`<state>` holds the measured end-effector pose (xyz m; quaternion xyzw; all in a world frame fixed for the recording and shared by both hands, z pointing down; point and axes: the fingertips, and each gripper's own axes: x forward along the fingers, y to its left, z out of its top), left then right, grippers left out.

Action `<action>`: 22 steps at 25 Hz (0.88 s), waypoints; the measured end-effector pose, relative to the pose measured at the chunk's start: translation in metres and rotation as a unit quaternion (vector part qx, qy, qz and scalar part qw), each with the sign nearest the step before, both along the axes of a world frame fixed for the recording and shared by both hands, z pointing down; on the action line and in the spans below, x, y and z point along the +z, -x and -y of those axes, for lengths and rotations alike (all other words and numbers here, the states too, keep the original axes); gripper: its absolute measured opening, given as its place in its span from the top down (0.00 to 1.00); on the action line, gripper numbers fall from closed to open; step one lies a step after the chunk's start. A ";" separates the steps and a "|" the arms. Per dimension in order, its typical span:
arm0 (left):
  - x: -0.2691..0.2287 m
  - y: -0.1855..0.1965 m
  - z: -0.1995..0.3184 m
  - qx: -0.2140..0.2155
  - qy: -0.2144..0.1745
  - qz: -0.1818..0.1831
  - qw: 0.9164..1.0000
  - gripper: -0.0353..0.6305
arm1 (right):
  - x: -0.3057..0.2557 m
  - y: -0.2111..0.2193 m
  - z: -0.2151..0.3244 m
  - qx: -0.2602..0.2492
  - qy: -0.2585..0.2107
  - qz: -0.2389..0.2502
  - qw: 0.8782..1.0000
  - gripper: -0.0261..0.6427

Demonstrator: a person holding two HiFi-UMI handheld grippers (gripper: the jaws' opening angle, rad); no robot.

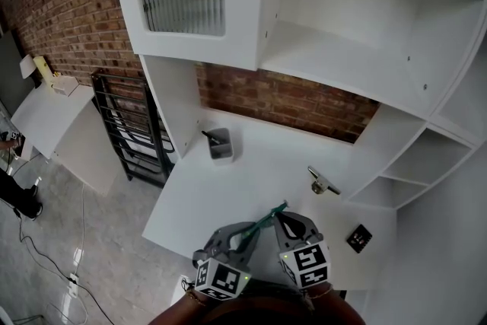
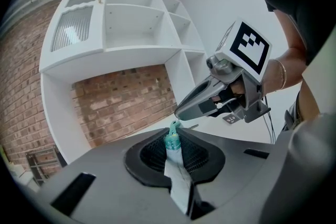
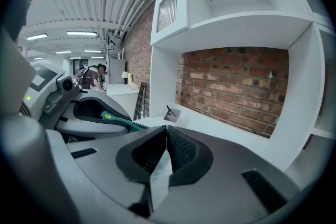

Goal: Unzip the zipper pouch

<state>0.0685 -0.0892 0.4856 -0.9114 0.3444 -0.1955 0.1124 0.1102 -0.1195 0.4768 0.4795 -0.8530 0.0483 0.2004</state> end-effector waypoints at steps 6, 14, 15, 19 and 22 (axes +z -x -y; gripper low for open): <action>-0.002 -0.004 -0.001 0.010 -0.004 0.005 1.000 0.91 | 0.004 -0.011 0.006 0.011 -0.002 -0.014 1.000 0.95; -0.004 0.000 0.000 0.009 -0.007 -0.003 1.000 0.91 | 0.008 -0.032 0.016 0.033 0.000 -0.024 0.999 0.95; -0.003 0.000 0.001 0.009 -0.006 -0.003 1.000 0.91 | 0.008 -0.034 0.017 0.035 0.000 -0.026 0.999 0.95; 0.000 0.003 0.002 0.006 -0.001 -0.004 1.000 0.91 | 0.011 -0.037 0.022 0.042 0.002 -0.025 0.999 0.95; -0.001 0.005 0.003 0.004 -0.002 -0.005 1.000 0.91 | 0.011 -0.038 0.024 0.045 0.000 -0.026 0.999 0.95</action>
